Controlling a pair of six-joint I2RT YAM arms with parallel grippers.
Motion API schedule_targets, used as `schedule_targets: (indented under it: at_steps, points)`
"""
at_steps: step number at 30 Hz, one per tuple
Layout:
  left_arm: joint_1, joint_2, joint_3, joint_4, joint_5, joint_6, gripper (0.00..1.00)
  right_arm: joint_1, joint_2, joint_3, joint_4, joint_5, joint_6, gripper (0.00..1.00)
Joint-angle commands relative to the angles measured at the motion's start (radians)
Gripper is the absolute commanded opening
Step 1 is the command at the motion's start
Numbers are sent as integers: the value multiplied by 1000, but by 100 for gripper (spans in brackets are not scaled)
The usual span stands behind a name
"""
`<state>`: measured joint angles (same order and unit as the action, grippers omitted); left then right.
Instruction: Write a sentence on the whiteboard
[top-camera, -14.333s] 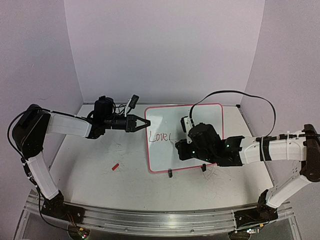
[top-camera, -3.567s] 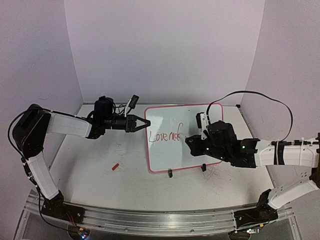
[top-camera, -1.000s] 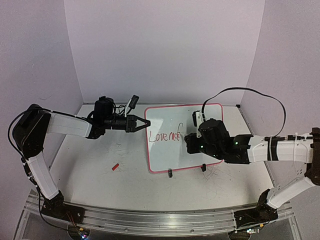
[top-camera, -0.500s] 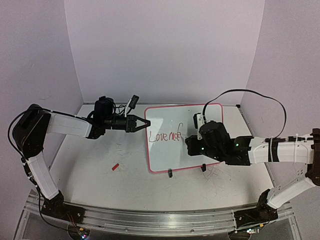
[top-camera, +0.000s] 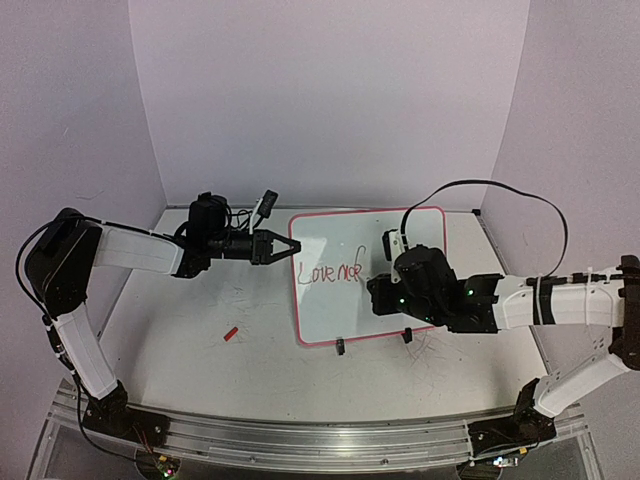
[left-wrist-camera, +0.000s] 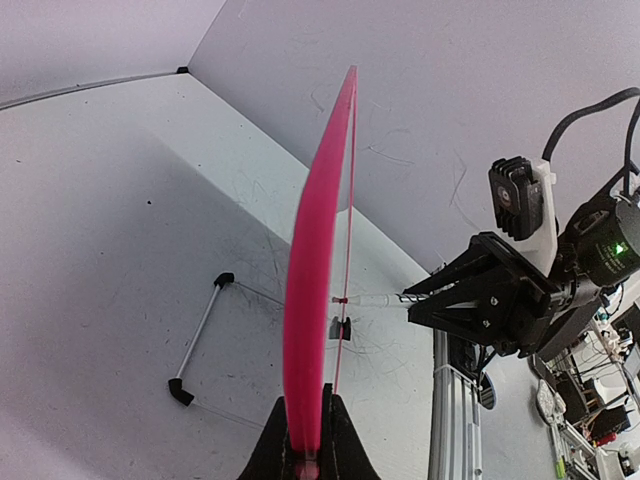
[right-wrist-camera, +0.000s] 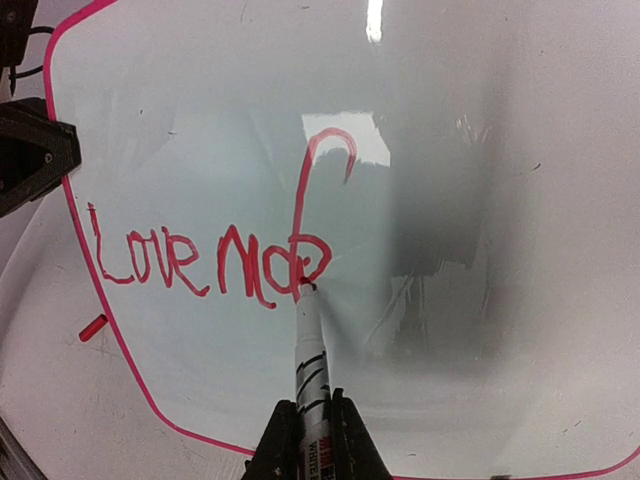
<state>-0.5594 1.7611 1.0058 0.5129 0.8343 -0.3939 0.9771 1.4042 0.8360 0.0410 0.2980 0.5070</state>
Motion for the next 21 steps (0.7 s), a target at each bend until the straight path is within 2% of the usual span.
schedule_targets:
  at_steps: [1,12,21]
  points:
    - [4,-15,-5,-35,-67,41,0,-3,-8,-3,0,52,23,0]
    - [4,-11,-6,-35,-66,41,0,-3,-63,-50,-63,72,50,0]
    - [4,-14,-4,-36,-67,41,0,-12,-127,-63,53,-10,-2,0]
